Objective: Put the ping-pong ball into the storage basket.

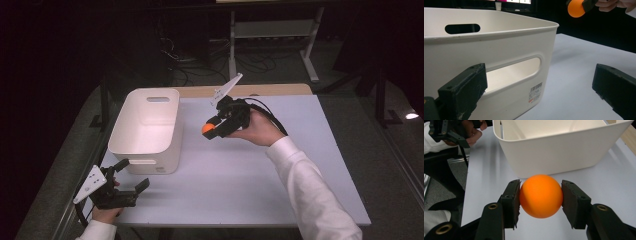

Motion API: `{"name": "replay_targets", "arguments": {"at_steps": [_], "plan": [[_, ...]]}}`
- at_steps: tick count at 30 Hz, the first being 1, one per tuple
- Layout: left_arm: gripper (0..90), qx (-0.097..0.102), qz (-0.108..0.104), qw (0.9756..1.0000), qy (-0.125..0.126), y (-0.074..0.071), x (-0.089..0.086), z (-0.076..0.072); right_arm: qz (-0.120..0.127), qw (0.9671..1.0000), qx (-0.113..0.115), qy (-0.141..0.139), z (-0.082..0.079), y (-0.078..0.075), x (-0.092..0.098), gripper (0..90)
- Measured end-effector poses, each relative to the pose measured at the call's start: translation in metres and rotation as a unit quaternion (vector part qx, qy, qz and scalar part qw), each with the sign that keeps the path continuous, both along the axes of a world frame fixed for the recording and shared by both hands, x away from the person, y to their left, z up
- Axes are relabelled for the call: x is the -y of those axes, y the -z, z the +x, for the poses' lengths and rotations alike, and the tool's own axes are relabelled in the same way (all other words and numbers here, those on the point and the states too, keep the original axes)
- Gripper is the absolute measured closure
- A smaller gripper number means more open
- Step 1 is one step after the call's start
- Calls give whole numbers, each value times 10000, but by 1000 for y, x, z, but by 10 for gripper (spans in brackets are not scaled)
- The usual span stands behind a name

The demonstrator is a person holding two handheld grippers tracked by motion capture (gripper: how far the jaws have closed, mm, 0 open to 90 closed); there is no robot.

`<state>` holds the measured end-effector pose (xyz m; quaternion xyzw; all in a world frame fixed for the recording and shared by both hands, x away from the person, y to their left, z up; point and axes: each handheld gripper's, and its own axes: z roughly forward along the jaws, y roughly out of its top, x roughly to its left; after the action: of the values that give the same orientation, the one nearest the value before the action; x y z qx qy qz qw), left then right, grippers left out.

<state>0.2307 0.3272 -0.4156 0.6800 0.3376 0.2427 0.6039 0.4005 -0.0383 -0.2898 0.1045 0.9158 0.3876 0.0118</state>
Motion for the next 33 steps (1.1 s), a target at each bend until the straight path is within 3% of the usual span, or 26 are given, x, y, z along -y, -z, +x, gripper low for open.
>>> {"name": "replay_targets", "arguments": {"at_steps": [17, 33], "plan": [[0, -5, -14, 10000, 11, 0, -1, 0, -16, 9999, -21, -168, 4, -8, -19, 499], [0, 0, 37, 10000, 27, 0, -1, 0, 144, 9993, 2, -357, 7, -18, -39, 499]]}}
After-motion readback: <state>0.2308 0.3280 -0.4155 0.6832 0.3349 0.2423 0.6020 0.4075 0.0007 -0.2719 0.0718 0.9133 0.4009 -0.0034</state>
